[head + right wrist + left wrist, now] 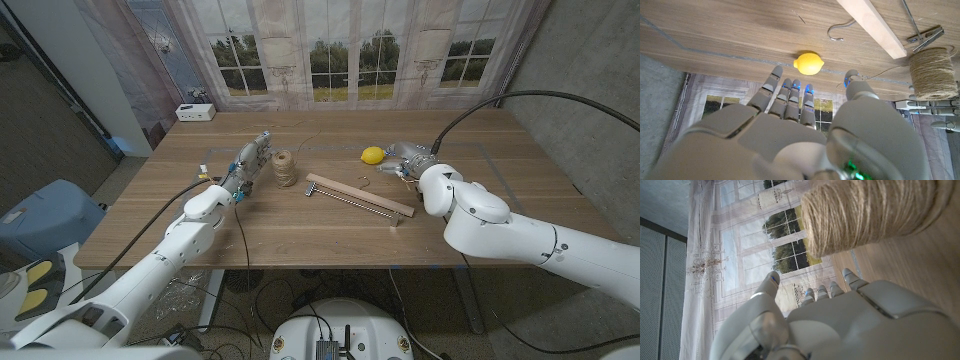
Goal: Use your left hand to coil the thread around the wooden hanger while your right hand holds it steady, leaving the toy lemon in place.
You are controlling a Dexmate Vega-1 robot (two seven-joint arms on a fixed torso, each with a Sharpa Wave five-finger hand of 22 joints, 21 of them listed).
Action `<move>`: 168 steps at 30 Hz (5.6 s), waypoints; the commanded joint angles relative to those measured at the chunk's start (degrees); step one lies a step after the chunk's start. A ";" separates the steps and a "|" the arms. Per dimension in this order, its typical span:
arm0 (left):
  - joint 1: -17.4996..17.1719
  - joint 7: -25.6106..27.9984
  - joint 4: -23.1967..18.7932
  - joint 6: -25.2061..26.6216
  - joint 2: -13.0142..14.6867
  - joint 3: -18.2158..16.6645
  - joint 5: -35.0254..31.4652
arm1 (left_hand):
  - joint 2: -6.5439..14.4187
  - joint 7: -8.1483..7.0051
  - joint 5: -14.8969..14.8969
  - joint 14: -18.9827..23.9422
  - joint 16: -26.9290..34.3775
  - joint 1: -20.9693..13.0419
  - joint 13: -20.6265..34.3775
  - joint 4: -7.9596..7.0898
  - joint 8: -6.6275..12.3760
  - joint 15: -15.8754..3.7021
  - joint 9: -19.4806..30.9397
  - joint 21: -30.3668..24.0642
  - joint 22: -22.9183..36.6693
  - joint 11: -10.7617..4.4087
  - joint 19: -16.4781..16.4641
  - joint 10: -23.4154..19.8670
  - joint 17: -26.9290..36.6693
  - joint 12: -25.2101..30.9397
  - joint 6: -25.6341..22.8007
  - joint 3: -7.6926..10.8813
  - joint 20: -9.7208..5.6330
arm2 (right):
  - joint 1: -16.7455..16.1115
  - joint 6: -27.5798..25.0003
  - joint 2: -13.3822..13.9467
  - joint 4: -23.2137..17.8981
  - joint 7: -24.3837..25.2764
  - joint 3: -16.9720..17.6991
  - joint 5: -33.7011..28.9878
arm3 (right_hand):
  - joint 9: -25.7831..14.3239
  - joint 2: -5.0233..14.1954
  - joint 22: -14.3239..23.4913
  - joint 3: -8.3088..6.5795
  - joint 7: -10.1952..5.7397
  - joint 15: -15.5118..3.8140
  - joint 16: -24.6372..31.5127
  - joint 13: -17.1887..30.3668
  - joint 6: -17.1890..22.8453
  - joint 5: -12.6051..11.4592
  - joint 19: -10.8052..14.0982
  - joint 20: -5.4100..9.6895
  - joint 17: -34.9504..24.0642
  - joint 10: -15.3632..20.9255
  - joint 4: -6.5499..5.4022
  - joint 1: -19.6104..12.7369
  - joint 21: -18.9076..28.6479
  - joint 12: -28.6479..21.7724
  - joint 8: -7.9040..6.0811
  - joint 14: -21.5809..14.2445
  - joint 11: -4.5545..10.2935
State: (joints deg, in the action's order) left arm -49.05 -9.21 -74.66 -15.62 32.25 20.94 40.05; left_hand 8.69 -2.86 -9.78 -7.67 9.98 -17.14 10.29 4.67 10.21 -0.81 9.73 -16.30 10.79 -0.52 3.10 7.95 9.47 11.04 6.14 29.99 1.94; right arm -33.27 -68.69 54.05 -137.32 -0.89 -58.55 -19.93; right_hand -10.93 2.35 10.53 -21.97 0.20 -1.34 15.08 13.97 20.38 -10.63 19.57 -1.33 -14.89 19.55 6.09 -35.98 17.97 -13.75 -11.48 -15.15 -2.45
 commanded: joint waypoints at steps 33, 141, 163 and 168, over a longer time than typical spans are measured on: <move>4.32 -5.26 6.01 -0.30 -1.05 0.88 0.39 | -0.16 0.02 -0.28 -0.32 0.26 0.48 0.20 0.36 0.21 0.07 0.24 0.41 0.20 0.26 -0.23 0.24 0.28 0.35 -0.47 0.17 0.47 | 7.04 -11.29 -4.81 1.12 3.80 -11.14 7.15 | -0.12 0.15 0.11 -0.52 -0.25 -0.58 0.40 0.09 2.26 -0.91 0.86 -0.55 0.30 1.60 1.94 -2.21 -0.47 -0.50 -0.86 -0.90 0.38; 3.01 8.74 -14.71 17.07 13.52 4.85 -17.45 | -5.46 -0.86 -0.07 13.75 3.77 -1.28 0.87 4.75 1.54 3.51 0.44 0.22 0.89 1.41 -4.30 -8.23 1.30 2.82 -7.35 -1.35 5.82 | -20.39 5.04 -22.61 23.65 31.29 11.25 -15.27 | -1.80 5.58 0.95 2.54 -5.74 -12.23 12.61 7.60 38.93 0.13 11.33 3.33 -9.05 35.88 3.54 -39.18 3.38 -18.80 -8.79 -23.43 8.36; 9.74 10.75 -29.12 39.95 18.83 13.69 -36.51 | -9.30 -4.32 -0.64 17.83 4.04 -6.84 1.26 5.96 1.78 0.10 0.62 -1.85 0.97 0.49 -10.19 -11.35 1.76 3.32 -10.36 -1.53 6.55 | -23.76 7.32 -22.26 22.32 38.03 14.30 -10.86 | -1.89 5.60 1.01 3.10 -5.73 -12.23 12.34 7.71 38.83 0.09 11.16 3.15 -9.94 35.72 3.30 -39.84 3.81 -19.21 -8.61 -23.66 8.34; 11.06 9.92 -31.25 43.29 19.05 15.77 -40.79 | -10.29 -5.55 -0.96 18.65 4.10 -8.70 1.33 5.99 1.70 -0.63 0.66 -2.25 0.93 0.19 -11.47 -11.83 1.79 3.36 -10.41 -1.58 6.63 | -24.13 7.74 -21.84 22.15 38.59 14.66 -10.14 | -1.91 5.63 1.01 3.25 -5.76 -12.23 12.22 7.65 38.81 0.09 11.15 3.18 -10.06 35.70 3.23 -39.93 3.92 -19.26 -8.57 -23.72 8.36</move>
State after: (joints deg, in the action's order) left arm -42.29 1.52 -98.48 20.05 49.55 30.65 7.91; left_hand -1.49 -7.63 -10.44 10.36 14.20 -24.49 11.34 10.44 11.88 -1.04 10.29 -18.03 11.62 -0.23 -7.52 -3.26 11.08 14.42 -4.28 28.34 8.41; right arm -56.14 -62.36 31.63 -114.62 34.43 -45.00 -32.73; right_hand -12.66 4.98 11.33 -18.58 -8.06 -3.49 27.27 15.34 56.52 -10.13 30.71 1.83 -24.63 48.87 9.63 -72.57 21.51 -27.33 -20.02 -38.17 4.50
